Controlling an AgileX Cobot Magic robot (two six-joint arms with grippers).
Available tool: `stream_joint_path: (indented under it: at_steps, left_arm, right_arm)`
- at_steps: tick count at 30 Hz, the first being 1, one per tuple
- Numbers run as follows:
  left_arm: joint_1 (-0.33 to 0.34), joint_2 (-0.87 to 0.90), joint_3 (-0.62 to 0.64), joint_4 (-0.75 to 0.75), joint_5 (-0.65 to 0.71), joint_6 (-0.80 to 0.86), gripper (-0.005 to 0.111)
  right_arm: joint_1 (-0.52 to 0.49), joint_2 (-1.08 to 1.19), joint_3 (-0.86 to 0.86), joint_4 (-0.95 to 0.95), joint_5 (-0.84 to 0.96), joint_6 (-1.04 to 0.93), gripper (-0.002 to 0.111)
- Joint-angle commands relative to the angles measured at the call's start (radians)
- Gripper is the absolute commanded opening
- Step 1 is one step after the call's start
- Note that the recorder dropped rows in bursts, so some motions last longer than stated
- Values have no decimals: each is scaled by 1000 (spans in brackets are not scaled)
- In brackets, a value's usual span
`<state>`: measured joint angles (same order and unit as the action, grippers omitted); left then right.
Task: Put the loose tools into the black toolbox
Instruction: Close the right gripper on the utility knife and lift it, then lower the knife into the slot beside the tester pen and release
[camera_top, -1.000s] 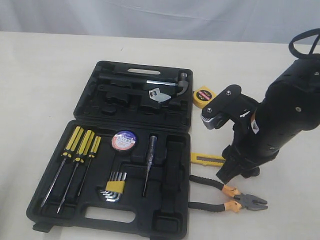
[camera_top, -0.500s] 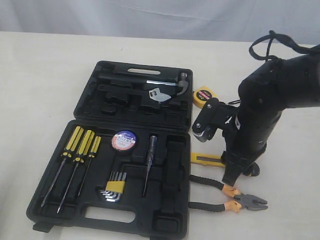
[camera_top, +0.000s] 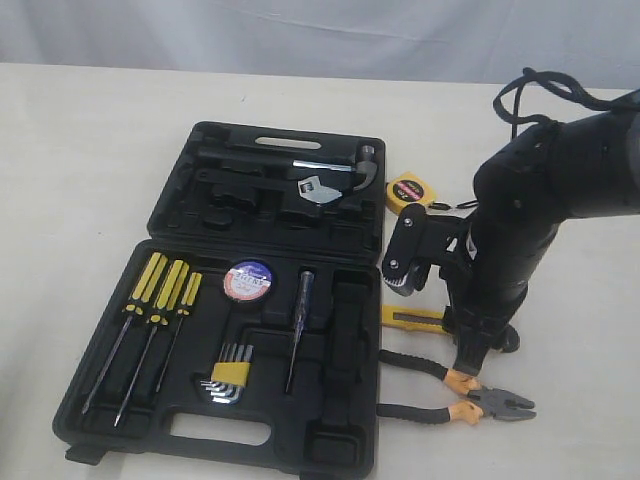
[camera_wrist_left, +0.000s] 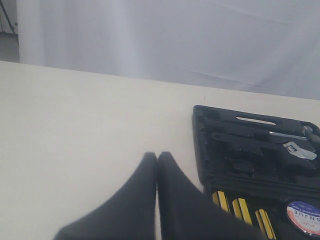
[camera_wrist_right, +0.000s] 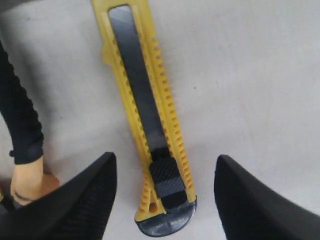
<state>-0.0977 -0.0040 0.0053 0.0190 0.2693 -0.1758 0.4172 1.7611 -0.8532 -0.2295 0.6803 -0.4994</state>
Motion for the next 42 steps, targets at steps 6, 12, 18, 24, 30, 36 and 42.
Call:
stream_joint_path:
  at_steps: [6, 12, 18, 24, 30, 36, 42]
  left_arm:
    - [-6, 4, -5, 4, -1, 0, 0]
    - [-6, 4, -5, -5, -1, 0, 0]
    - [-6, 4, -5, -5, -1, 0, 0]
    - [-6, 4, -5, -5, -1, 0, 0]
    - [-6, 4, -5, -5, -1, 0, 0]
    - [-6, 4, -5, -5, -1, 0, 0]
    - [-6, 4, -5, -5, -1, 0, 0]
  right_arm:
    - [-7, 0, -6, 52, -68, -17, 56]
    - [-7, 15, -6, 52, -64, -21, 56]
    - [-7, 64, -6, 52, -63, -32, 56]
    - [-7, 119, -6, 43, -52, -135, 54]
    - [-7, 150, -6, -16, -52, -179, 0]
    - [-7, 63, -6, -184, 40, -177, 0]
    - [26, -87, -6, -230, 62, -275, 0]
